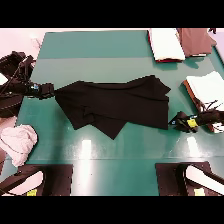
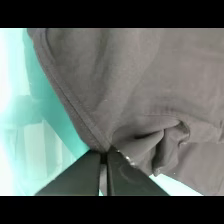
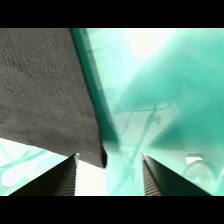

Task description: Fold the shirts.

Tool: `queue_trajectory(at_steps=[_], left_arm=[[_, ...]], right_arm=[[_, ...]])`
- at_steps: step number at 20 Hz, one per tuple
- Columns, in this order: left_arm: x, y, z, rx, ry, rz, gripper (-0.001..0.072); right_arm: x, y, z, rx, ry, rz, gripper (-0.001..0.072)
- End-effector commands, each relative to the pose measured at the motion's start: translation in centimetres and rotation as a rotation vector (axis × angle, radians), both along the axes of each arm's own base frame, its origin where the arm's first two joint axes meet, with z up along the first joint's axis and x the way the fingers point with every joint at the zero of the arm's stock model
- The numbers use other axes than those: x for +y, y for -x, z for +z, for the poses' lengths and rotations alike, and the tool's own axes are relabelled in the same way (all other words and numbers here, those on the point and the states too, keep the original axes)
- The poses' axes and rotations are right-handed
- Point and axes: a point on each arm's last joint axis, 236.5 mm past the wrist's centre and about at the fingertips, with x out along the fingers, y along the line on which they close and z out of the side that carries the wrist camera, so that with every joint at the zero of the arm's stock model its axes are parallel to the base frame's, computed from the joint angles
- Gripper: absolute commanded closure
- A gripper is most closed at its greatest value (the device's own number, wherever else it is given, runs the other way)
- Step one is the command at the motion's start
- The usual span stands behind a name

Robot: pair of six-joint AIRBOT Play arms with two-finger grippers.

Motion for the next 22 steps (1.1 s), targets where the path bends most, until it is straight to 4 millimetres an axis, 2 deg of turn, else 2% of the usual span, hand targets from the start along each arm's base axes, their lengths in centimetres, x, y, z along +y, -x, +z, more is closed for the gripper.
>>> queue_trajectory(at_steps=[1,4,6,8,10,11,13,15,16,18,19,20,22], left_arm=[[-0.1,0.1,0.1,0.000,0.007,-0.001,0.0680],[-0.2,0.2,0.1,0.006,0.011,-0.005,0.0680],[-0.3,0.4,0.1,0.012,0.013,-0.009,0.0680],[-0.5,0.5,0.6,0.002,0.016,-0.019,0.0681],[-0.5,0.4,3.3,-0.064,0.008,-0.022,0.0681],[-0.5,0.2,5.7,-0.128,0.000,-0.022,0.0681],[-0.5,0.2,12.7,-0.297,-0.019,-0.023,0.0681],[-0.7,1.5,21.3,-0.505,-0.038,-0.017,0.0681],[-0.8,2.8,25.9,-0.615,-0.043,-0.010,0.0681],[-1.2,6.3,34.4,-0.818,-0.054,-0.003,0.0681],[-1.5,8.6,38.3,-0.915,-0.055,0.000,0.0681],[-1.8,11.0,42.0,-1.012,-0.057,0.003,0.0681],[-2.3,15.6,47.6,-1.163,-0.038,0.018,0.0681]], right_arm=[[2.3,-0.1,-1.4,-0.002,-0.030,0.012,0.0277],[4.2,-0.9,-1.5,0.007,-0.033,0.109,0.0286],[5.4,-2.1,-0.7,-0.031,-0.020,0.172,0.0513],[6.2,-3.8,1.2,-0.111,0.000,0.237,0.0666],[6.4,-6.0,4.8,-0.236,0.034,0.266,0.0689],[6.1,-7.4,7.7,-0.324,0.062,0.272,0.0689],[5.7,-9.5,15.2,-0.529,0.122,0.283,0.0689],[4.8,-10.5,24.3,-0.764,0.202,0.264,0.0689],[4.2,-10.4,29.4,-0.889,0.251,0.243,0.0689],[2.9,-8.7,38.8,-1.110,0.356,0.193,0.0689],[2.4,-7.3,42.7,-1.202,0.408,0.167,0.0689],[1.9,-5.7,46.4,-1.286,0.466,0.140,0.0689],[1.2,-2.6,51.6,-1.393,0.571,0.095,0.0689]])
